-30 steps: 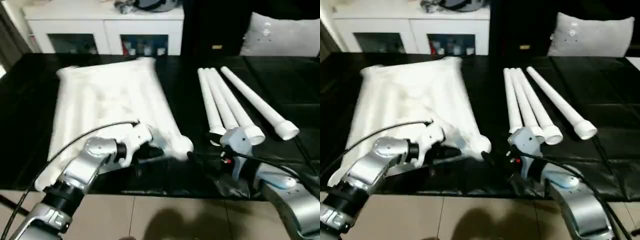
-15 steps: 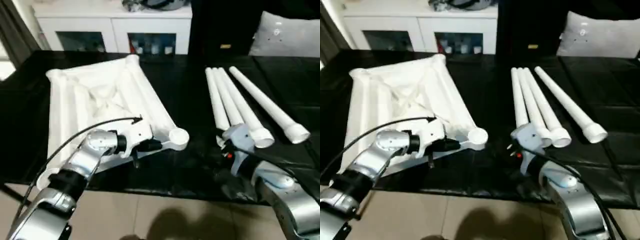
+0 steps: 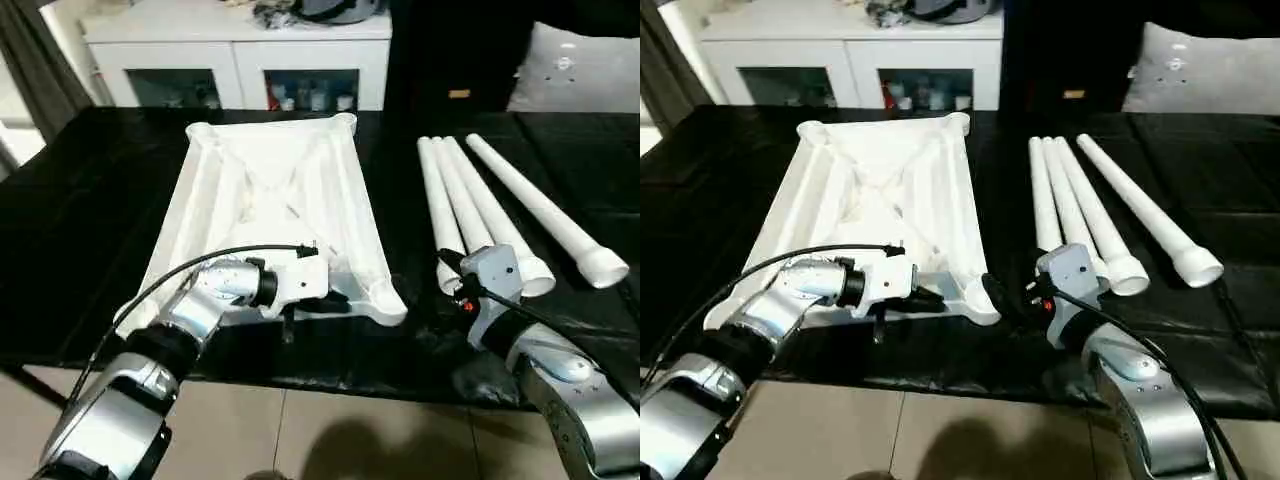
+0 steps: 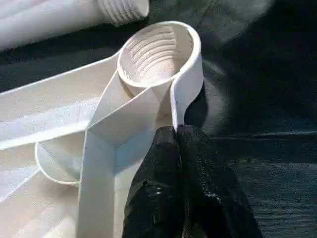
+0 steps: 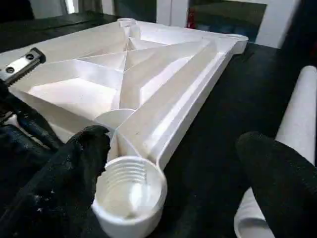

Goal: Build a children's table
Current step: Move table base

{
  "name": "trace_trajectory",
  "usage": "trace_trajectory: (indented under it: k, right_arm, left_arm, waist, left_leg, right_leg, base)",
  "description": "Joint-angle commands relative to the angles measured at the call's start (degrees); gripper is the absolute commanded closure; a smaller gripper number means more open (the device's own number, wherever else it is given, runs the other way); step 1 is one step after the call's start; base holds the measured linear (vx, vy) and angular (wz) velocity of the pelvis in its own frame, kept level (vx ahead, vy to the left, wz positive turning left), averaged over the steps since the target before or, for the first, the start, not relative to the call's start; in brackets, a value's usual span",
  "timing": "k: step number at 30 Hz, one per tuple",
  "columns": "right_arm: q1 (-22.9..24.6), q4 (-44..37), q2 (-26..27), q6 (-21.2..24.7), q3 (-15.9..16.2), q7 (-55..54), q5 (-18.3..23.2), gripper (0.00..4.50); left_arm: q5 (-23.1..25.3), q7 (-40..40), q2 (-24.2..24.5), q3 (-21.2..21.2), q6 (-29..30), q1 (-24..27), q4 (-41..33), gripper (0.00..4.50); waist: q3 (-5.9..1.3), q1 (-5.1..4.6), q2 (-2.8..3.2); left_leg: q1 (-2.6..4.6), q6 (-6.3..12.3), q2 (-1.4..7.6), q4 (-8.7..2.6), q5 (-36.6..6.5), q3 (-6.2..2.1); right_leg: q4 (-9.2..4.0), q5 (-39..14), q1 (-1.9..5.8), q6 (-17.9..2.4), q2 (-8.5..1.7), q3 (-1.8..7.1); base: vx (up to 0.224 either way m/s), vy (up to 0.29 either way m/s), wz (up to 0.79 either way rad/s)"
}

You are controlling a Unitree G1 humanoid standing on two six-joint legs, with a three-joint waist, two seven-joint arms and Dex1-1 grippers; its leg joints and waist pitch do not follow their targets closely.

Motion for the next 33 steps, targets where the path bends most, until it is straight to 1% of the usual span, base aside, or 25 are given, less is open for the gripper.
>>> trace_trajectory:
  k: [1, 2, 3, 4, 5, 6, 7, 9, 10, 11, 12, 14, 16, 18, 19, 21, 22, 23, 24, 26, 27, 29, 30, 32, 33]
  right_arm:
    - [-1.3, 0.29, 0.27, -0.39, 0.12, -0.17, -0.3, 0.0]
    - [-1.7, 0.67, 0.44, -0.58, 0.2, -0.11, -0.24, 0.0]
    - [-2.35, 1.16, 1.25, -0.42, -0.19, 0.56, 1.47, 0.0]
    - [-2.41, 1.17, 1.32, -0.42, -0.21, 0.62, 1.61, 0.0]
    - [-2.7, 1.15, 1.72, -0.4, -0.34, 0.84, 2.31, 0.0]
    - [-2.83, 1.14, 1.87, -0.44, -0.34, 0.87, 2.48, 0.0]
    - [-3.05, 1.15, 2.12, -0.86, -0.31, 1.06, 2.66, 0.0]
    - [-3.25, 1.1, 2.48, -1.26, -0.37, 1.13, 2.88, 0.0]
    - [-3.34, 1.16, 2.67, -1.68, -0.54, 0.99, 2.87, 0.0]
    - [-3.65, 1.41, 3.42, -2.28, -1.21, 0.36, 3.23, 0.0]
    - [-3.99, 1.56, 3.99, -2.67, -1.81, -0.42, 3.32, 0.0]
    - [-4.52, 1.54, 4.79, -2.86, -2.7, -1.66, 3.43, 0.0]
    - [-5.0, 1.28, 5.38, -2.87, -3.39, -3.19, 2.99, 0.0]
    - [-5.3, 0.79, 6.21, -2.46, -4.11, -4.93, 2.7, 0.0]
    - [-5.32, 0.3, 6.69, -1.47, -4.4, -6.13, 2.59, 0.0]
    - [-4.9, -0.92, 7.7, 0.94, -4.82, -8.28, 2.79, 0.0]
    - [-3.54, -2.37, 8.22, 1.13, -4.35, -9.76, 1.51, 0.0]
    - [-3.52, -2.38, 8.22, 1.13, -4.34, -9.78, 1.49, 0.0]
    - [-2.68, -2.98, 8.4, 0.82, -4.0, -10.56, 0.44, 0.0]
    - [-2.08, -3.31, 8.61, 0.89, -3.97, -11.31, -0.12, 0.0]
    - [-0.88, -3.88, 9.26, 1.44, -4.28, -13.5, -1.19, 0.0]
    - [-0.39, -4.16, 9.74, 1.81, -4.47, -14.88, -1.69, 0.0]
    - [-0.37, -4.36, 10.08, 2.49, -4.4, -15.63, -1.77, 0.0]
    - [-0.68, -4.31, 10.34, 3.04, -4.07, -16.01, -1.83, 0.0]
    - [-1.1, -4.02, 10.49, 3.33, -3.83, -16.35, -1.98, 0.0]
  left_arm:
    - [2.1, 2.07, 1.99, 0.41, -0.31, -0.38, 2.66, 4.45]
    - [1.75, 2.12, 2.54, 0.98, -0.5, -0.32, 2.98, 4.45]
    - [0.95, 2.03, 3.41, 2.32, -1.44, -0.15, 3.31, 4.45]
    - [0.67, 1.78, 3.44, 2.55, -1.51, -0.09, 3.24, 4.45]
    - [-1.59, -0.3, 3.43, 4.05, -1.38, 0.37, 2.51, 4.21]
    - [-2.86, -1.49, 3.36, 4.79, -1.11, 0.61, 2.08, 4.21]
    - [-4.12, -2.03, 3.45, 5.69, -1.37, 1.24, 0.48, 4.06]
    - [-5.88, -2.27, 3.42, 6.85, -1.25, 2.31, -2.27, 3.84]
    - [-7.02, -2.35, 3.22, 7.39, -0.8, 2.86, -3.72, 3.84]
    - [-9.02, -1.58, 2.82, 8.51, 0.8, 4.2, -7.19, 3.66]
    - [-11.35, -0.84, 2.39, 9.57, 3.06, 5.75, -11.19, 3.54]
    - [-14.14, 1.34, 1.51, 11.37, 6.98, 7.82, -16.8, 3.46]
    - [-16.4, 4.14, 0.19, 13.39, 11.35, 9.48, -21.46, 3.46]
    - [-17.82, 7.94, -1.1, 15.37, 14.86, 11.11, -25.43, 3.46]
    - [-17.88, 10.48, -1.71, 16.23, 16.89, 12.01, -27.32, 3.46]
    - [-18.64, 15.62, -3.07, 17.86, 21.93, 14.16, -31.3, 3.46]
    - [-19.37, 20.25, -4.1, 19.02, 26.23, 18.31, -38.23, 3.46]
    - [-19.38, 20.31, -4.11, 19.03, 26.28, 18.36, -38.32, 3.46]
    - [-19.41, 23.2, -4.59, 19.68, 29.52, 20.86, -42.62, 3.46]
    - [-18.15, 26.15, -5.08, 20.45, 32.34, 22.38, -44.79, 3.46]
    - [-14.43, 33.51, -6.56, 22.89, 38.29, 25.58, -48.56, 3.46]
    - [-13.79, 37.53, -7.8, 24.69, 40.39, 27.27, -51.21, 3.46]
    - [-16.06, 40.0, -9.08, 26.13, 42.51, 27.7, -53.29, 3.46]
    - [-17.84, 43.09, -10.78, 27.7, 44.39, 27.12, -54.57, 3.46]
    - [-18.51, 44.2, -11.14, 27.68, 46.28, 26.95, -55.96, 3.46]
  waist:
    - [-3.06, -0.12, -1.12]
    - [-3.03, -0.39, -1.22]
    - [-3.1, -0.81, -2.14]
    - [-3.06, -0.89, -1.8]
    - [-3.01, -1.07, -1.79]
    - [-3.11, -1.09, -1.63]
    - [-3.27, -1.05, -1.95]
    - [-3.75, -0.9, -1.69]
    - [-3.69, -0.78, -1.68]
    - [-3.73, -0.67, -1.81]
    - [-4.12, -0.41, -1.84]
    - [-3.7, -0.23, -1.86]
    - [-3.54, -0.01, -1.89]
    - [-3.43, 0.0, -1.68]
    - [-3.32, 0.01, -1.81]
    - [-3.27, -0.38, -1.75]
    - [-3.22, -0.34, -1.77]
    - [-3.24, -0.58, -1.82]
    - [-3.14, -0.76, -1.74]
    - [-3.01, -0.85, -1.82]
    - [-2.85, -1.15, -2.49]
    - [-2.57, -1.15, -3.06]
    - [-2.63, -0.95, -2.75]
    - [-2.55, -0.86, -3.19]
    - [-2.59, -0.92, -3.14]
  left_leg:
    - [0.12, 3.69, 6.03, -4.4, -5.21, -3.15]
    - [0.11, 3.56, 6.19, -4.46, -5.53, -3.26]
    - [-0.15, 3.71, 6.13, -4.56, -5.38, -3.35]
    - [-0.3, 3.8, 5.99, -4.5, -5.23, -3.38]
    - [0.02, 3.75, 6.08, -4.46, -5.45, -3.22]
    - [0.0, 3.51, 6.26, -4.51, -5.15, -3.37]
    - [0.09, 3.66, 6.58, -4.52, -4.4, -3.4]
    - [-0.06, 4.0, 7.33, -4.47, -2.22, -3.69]
    - [-0.01, 4.6, 7.53, -4.37, -1.28, -3.6]
    - [-0.14, 4.71, 7.54, -4.35, -1.01, -3.58]
    - [-0.22, 4.11, 7.82, -4.31, 0.18, -3.52]
    - [-0.48, 4.7, 7.54, -4.22, 0.49, -3.13]
    - [-0.47, 4.8, 7.13, -4.12, -0.14, -2.91]
    - [-0.56, 4.03, 7.28, -4.23, -1.01, -2.94]
    - [-0.42, 4.0, 6.86, -4.22, -1.63, -2.87]
    - [-0.21, 3.61, 7.29, -4.37, -2.28, -3.11]
    - [-0.32, 3.79, 7.11, -4.37, -2.4, -3.13]
    - [-0.65, 3.31, 7.25, -4.37, -2.58, -3.14]
    - [-0.57, 3.41, 6.87, -4.33, -3.17, -2.98]
    - [-0.58, 3.73, 6.56, -4.26, -2.86, -2.87]
    - [-0.54, 3.7, 6.44, -4.31, -3.54, -2.72]
    - [-0.52, 4.13, 5.84, -4.26, -3.74, -2.59]
    - [-0.29, 3.84, 5.67, -4.15, -3.73, -2.59]
    - [-0.03, 3.87, 6.25, -4.44, -4.04, -2.89]
    - [0.01, 3.86, 6.49, -4.55, -4.28, -3.08]
  right_leg:
    - [-5.73, -22.21, 2.68, 2.75, -9.11, 4.61]
    - [-5.83, -22.75, 2.61, 3.15, -9.11, 4.62]
    - [-5.67, -22.44, 2.79, 3.14, -9.17, 4.56]
    - [-5.6, -22.48, 2.84, 3.12, -9.26, 4.55]
    - [-5.93, -23.29, 2.45, 3.15, -9.24, 4.63]
    - [-5.7, -22.6, 2.57, 2.63, -9.43, 4.76]
    - [-5.37, -20.15, 2.51, 1.74, -9.47, 4.94]
    - [-3.89, -13.33, 2.52, -0.96, -9.78, 5.27]
    - [-3.55, -9.89, 2.26, -2.46, -9.81, 5.37]
    - [-3.25, -8.57, 2.43, -3.16, -9.99, 5.42]
    - [-2.2, -5.12, 2.61, -5.46, -10.45, 5.58]
    - [-2.45, -5.44, 2.36, -6.72, -10.08, 5.48]
    - [-2.91, -7.6, 2.34, -6.16, -9.89, 5.46]
    - [-3.14, -9.94, 2.58, -5.8, -9.99, 5.44]
    - [-3.69, -12.29, 2.48, -4.83, -9.56, 5.29]
    - [-3.51, -12.68, 2.45, -4.64, -9.32, 5.32]
    - [-3.67, -13.15, 2.48, -4.54, -9.39, 5.3]
    - [-3.51, -12.96, 2.84, -4.78, -9.77, 5.44]
    - [-3.92, -15.27, 2.61, -3.94, -9.32, 5.25]
    - [-4.26, -16.45, 2.51, -3.3, -9.08, 5.23]
    - [-4.52, -18.76, 2.46, -2.09, -8.63, 5.13]
    - [-5.42, -22.96, 2.27, -0.24, -8.5, 4.82]
    - [-5.56, -24.31, 2.14, 0.4, -8.52, 4.82]
    - [-5.53, -22.57, 1.83, 0.6, -8.18, 4.84]
    - [-5.37, -21.48, 1.82, 0.52, -8.15, 4.83]
  base:
    - [0.0, 0.0, 0.0]
    - [0.0, 0.0, 0.0]
    - [0.0, 0.0, 0.0]
    - [0.0, 0.0, 0.0]
    - [0.0, 0.0, 0.0]
    - [0.0, 0.0, 0.0]
    - [0.0, 0.0, 0.0]
    - [0.0, 0.0, 0.0]
    - [0.0, 0.0, 0.0]
    - [0.0, 0.0, 0.0]
    - [0.0, 0.0, 0.0]
    - [0.0, 0.0, 0.0]
    - [0.0, 0.0, 0.0]
    - [0.0, 0.0, 0.0]
    - [0.0, 0.0, 0.0]
    - [0.0, 0.0, 0.0]
    - [0.0, 0.0, 0.0]
    - [0.0, 0.0, 0.0]
    - [0.0, 0.0, 0.0]
    - [0.0, 0.0, 0.0]
    - [0.0, 0.0, 0.0]
    - [0.0, 0.0, 0.0]
    - [0.0, 0.0, 0.0]
    - [0.0, 0.0, 0.0]
    - [0.0, 0.0, 0.0]
